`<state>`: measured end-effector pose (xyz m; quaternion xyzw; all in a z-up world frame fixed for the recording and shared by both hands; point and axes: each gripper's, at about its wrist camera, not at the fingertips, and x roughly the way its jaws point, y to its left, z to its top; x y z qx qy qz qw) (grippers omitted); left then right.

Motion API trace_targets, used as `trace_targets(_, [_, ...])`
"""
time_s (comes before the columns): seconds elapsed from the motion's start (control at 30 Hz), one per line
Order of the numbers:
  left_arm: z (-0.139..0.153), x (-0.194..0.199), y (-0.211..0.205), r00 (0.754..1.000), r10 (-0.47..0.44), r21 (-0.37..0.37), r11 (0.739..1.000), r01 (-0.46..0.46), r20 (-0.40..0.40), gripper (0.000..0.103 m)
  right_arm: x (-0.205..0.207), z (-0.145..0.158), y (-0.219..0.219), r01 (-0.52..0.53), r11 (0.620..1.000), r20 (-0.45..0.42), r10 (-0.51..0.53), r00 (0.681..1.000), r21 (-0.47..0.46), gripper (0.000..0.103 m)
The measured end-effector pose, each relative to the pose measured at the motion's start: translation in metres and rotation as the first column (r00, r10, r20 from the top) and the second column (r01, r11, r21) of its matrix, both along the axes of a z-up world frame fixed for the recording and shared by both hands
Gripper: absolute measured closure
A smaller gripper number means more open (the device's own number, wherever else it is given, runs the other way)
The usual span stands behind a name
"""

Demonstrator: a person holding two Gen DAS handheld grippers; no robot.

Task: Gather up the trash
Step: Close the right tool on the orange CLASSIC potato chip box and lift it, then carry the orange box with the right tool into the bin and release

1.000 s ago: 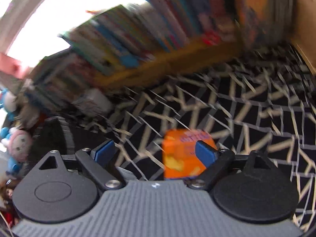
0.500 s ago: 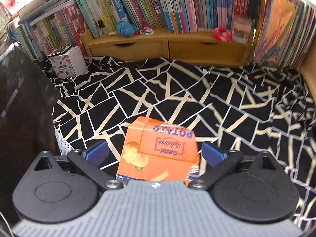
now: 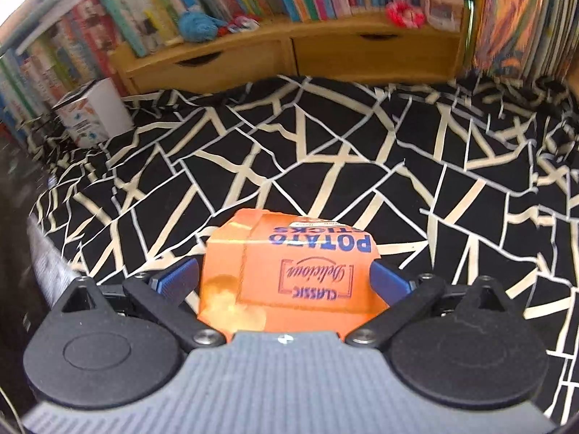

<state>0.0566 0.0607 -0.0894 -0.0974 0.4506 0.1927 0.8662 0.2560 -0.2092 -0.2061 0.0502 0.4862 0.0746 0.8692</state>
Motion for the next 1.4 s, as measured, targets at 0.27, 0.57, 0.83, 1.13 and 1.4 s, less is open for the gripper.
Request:
trace_targets(0.27, [0.0, 0.0, 0.0, 1.0, 0.003, 0.001, 1.0, -0.003, -0.002, 0.017, 0.026, -0.013, -0.001, -0.027, 0.999, -0.052, 0.025, 0.998, -0.038, 0.0])
trace_targets(0.57, [0.0, -0.001, 0.002, 1.0, 0.003, -0.003, 1.0, -0.003, 0.001, 0.017, 0.032, -0.02, -0.017, 0.01, 1.0, -0.096, -0.009, 0.995, 0.009, 0.0])
trace_targets(0.83, [0.0, -0.001, 0.002, 1.0, 0.003, -0.005, 1.0, -0.003, 0.009, 0.017, 0.021, 0.009, -0.048, 0.109, 0.974, -0.087, -0.093, 0.992, 0.197, 0.044])
trace_targets(1.13, [0.001, -0.003, 0.002, 1.0, 0.009, -0.005, 1.0, -0.009, 0.018, 0.017, 0.003, 0.048, -0.064, 0.143, 0.956, -0.029, -0.14, 0.99, 0.255, 0.081])
trace_targets(1.4, [0.001, -0.004, 0.003, 1.0, 0.015, -0.014, 1.0, -0.015, 0.026, 0.017, -0.02, 0.081, -0.074, 0.154, 0.925, 0.014, -0.169, 0.985, 0.347, 0.081])
